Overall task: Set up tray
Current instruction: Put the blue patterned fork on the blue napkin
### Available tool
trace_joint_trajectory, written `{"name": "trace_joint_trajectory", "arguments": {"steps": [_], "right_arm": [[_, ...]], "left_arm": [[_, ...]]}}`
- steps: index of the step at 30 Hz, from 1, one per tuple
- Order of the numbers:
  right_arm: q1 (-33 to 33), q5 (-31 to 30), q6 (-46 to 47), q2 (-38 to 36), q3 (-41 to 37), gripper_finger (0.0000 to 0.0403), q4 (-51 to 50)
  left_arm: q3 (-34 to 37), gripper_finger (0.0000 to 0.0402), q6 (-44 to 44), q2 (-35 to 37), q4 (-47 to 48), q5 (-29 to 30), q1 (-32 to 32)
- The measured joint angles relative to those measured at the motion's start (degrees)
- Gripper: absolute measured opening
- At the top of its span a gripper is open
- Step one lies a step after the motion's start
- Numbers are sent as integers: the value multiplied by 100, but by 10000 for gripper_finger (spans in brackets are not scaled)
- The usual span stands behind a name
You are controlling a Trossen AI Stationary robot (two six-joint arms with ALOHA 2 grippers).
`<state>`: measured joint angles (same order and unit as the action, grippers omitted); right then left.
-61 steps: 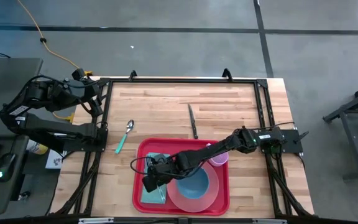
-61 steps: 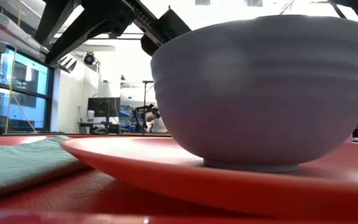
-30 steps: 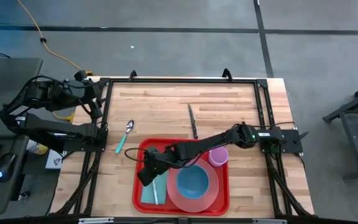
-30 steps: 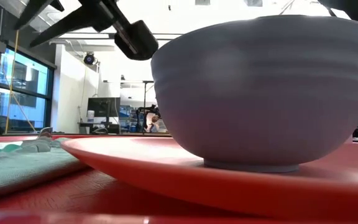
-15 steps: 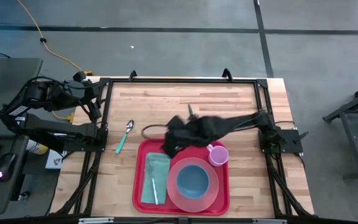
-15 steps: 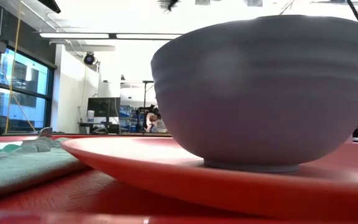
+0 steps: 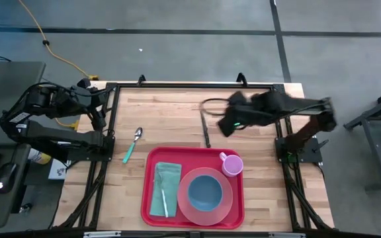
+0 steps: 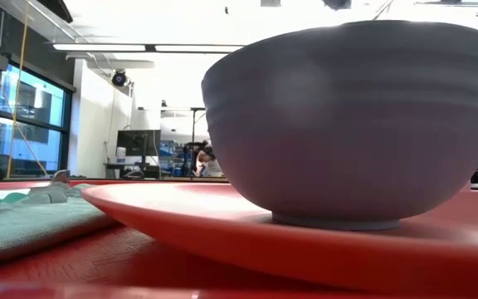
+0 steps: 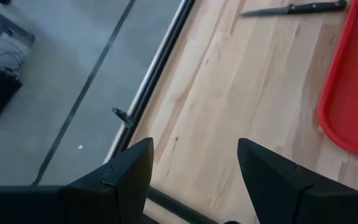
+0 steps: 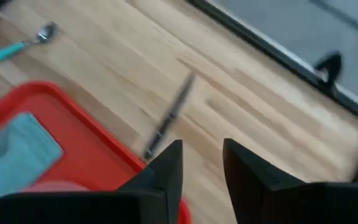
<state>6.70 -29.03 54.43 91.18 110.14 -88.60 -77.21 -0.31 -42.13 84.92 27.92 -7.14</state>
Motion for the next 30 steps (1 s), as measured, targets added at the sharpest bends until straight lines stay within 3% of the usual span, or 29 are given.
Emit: {"name": "trace_joint_trajectory", "arguments": {"steps": [9,16,24,30], "right_arm": [[-302,446,540,-2117,-2470,118,-107],[-300,618,716,-3216,-3961,119,290],[-300,550,850,-3689,-4799,119,643],[-300,549,875,-3754,-4882,119,593]], "left_arm": [[0,264,-864,0,59,-220,1],[2,264,-1878,-90,67,-564,0],[102,264,-2197,-616,478,-1015,2],[810,264,-2188,-250,513,-2278,4]]}}
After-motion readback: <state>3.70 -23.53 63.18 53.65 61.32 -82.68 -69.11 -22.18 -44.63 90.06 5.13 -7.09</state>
